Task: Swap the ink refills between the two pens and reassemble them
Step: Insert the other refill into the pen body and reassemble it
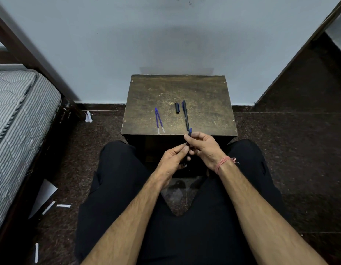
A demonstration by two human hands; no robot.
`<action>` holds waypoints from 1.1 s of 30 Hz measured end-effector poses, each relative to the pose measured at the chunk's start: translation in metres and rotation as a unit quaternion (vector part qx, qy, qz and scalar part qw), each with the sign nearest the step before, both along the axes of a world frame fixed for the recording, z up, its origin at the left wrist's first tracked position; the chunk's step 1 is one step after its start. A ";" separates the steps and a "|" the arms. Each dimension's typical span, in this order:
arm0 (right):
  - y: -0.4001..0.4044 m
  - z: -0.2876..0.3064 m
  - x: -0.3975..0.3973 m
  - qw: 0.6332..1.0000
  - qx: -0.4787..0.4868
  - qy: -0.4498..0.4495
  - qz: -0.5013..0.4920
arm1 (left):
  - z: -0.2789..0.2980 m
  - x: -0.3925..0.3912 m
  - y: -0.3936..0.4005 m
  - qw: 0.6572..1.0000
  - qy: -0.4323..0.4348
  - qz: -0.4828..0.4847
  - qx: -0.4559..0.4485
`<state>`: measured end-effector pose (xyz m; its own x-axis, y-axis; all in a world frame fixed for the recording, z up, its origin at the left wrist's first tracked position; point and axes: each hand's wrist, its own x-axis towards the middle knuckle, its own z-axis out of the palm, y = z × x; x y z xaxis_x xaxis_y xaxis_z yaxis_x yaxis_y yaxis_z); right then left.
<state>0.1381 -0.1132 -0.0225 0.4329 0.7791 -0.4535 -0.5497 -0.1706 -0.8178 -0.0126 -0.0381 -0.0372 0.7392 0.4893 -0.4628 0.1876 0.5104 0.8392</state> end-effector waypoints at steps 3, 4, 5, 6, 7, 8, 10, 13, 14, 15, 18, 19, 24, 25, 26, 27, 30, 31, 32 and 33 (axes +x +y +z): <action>0.001 0.001 0.001 1.000 0.010 0.017 0.014 | 0.001 0.001 0.000 1.000 -0.013 -0.004 -0.002; 0.002 0.002 0.001 1.000 0.013 0.022 0.014 | 0.002 0.001 0.001 1.000 -0.019 -0.003 -0.003; 0.003 0.002 0.001 0.999 0.017 0.024 0.013 | 0.003 0.000 0.001 1.000 -0.022 -0.004 -0.002; 0.003 0.002 0.001 1.000 0.019 0.023 0.008 | 0.004 0.000 0.002 1.000 -0.022 -0.008 0.002; 0.003 0.002 0.002 1.000 0.018 0.015 0.001 | 0.004 -0.001 0.002 1.000 -0.019 -0.013 0.008; 0.002 0.003 0.002 1.000 0.016 0.005 -0.007 | 0.004 -0.001 0.001 1.000 -0.014 -0.017 0.014; 0.001 0.003 0.001 1.000 0.002 -0.014 -0.024 | 0.003 -0.002 0.000 1.000 -0.007 -0.019 0.021; 0.001 0.002 -0.001 1.000 0.009 -0.002 -0.028 | 0.003 -0.001 -0.002 1.000 -0.006 -0.019 0.018; 0.002 0.003 0.000 0.999 0.019 0.012 -0.026 | 0.003 -0.001 -0.001 1.000 -0.012 -0.017 0.014; 0.002 0.004 0.001 0.999 0.024 0.025 -0.022 | 0.003 0.000 0.000 1.000 -0.017 -0.012 0.008; 0.003 0.005 0.004 0.999 0.022 0.026 0.009 | 0.001 -0.001 0.003 1.000 -0.027 0.007 -0.008; 0.003 0.005 0.003 1.000 0.023 0.018 0.012 | 0.000 -0.001 0.004 1.000 -0.026 0.011 -0.007; 0.001 0.006 0.001 0.999 0.018 0.022 -0.036 | -0.003 -0.001 0.004 1.000 -0.029 -0.001 0.005; 0.000 0.007 0.001 0.999 0.016 0.019 -0.038 | -0.003 -0.001 0.003 1.000 -0.029 -0.004 0.007; 0.000 0.008 0.001 0.999 0.017 0.020 -0.036 | -0.003 0.000 0.003 0.999 -0.031 -0.008 0.009; 0.000 0.007 0.001 0.999 0.019 0.025 -0.033 | -0.003 0.000 0.002 0.999 -0.034 -0.013 0.011; 0.002 0.008 0.003 0.999 0.028 0.044 -0.010 | -0.001 0.001 0.000 0.999 -0.047 -0.017 0.003; 0.002 0.007 0.005 0.998 0.032 0.048 -0.003 | 0.000 0.000 -0.001 0.999 -0.049 -0.014 -0.003; 0.002 0.006 0.005 0.998 0.039 0.049 0.006 | 0.001 -0.001 0.000 0.999 -0.051 -0.009 -0.008; 0.002 0.006 0.005 0.998 0.044 0.047 0.014 | 0.002 -0.001 0.000 0.999 -0.051 -0.005 -0.012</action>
<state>0.1432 -0.1108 -0.0169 0.3683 0.8293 -0.4203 -0.6207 -0.1172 -0.7752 -0.0139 -0.0381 -0.0352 0.7879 0.4721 -0.3955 0.1058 0.5289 0.8421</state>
